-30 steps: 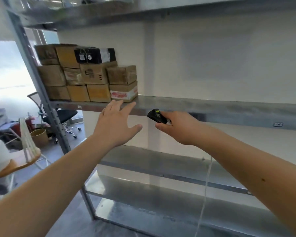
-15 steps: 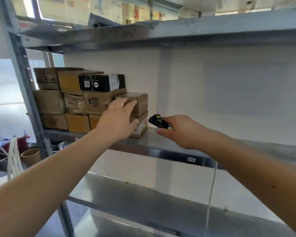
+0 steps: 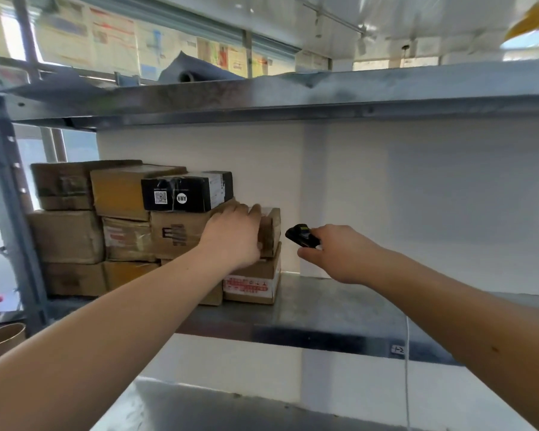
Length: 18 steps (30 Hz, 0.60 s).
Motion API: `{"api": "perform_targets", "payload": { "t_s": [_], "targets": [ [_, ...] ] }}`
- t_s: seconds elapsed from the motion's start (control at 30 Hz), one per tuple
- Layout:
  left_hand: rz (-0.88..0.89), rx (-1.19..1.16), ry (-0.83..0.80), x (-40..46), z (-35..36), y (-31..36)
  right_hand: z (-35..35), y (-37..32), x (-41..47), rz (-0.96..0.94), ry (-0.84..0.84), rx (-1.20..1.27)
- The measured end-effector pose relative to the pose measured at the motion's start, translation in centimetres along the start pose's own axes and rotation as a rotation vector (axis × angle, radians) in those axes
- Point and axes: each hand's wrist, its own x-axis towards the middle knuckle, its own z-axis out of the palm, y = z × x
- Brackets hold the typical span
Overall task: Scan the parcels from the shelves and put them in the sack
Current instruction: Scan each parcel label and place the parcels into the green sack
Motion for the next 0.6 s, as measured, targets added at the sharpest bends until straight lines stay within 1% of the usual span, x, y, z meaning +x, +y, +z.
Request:
{"api": "perform_targets", "payload": {
  "t_s": [0.17,0.27,0.43,0.6],
  "targets": [
    [0.024,-0.203,-0.015,1.3,0.7,-0.8,0.9,0.4,1.9,0.082,0.007,-0.005],
    [-0.024,-0.37,-0.05,1.9,1.1,-0.7,1.2,1.1,2.5,0.126,0.021,0.008],
    [-0.188,-0.774,-0.127,2.8,1.7,-0.8,1.2,1.1,3.5,0.154,0.036,0.015],
    [-0.311,-1.213,-0.069,3.0,2.1,-0.5,1.5,0.9,3.5,0.125,0.037,0.038]
  ]
}}
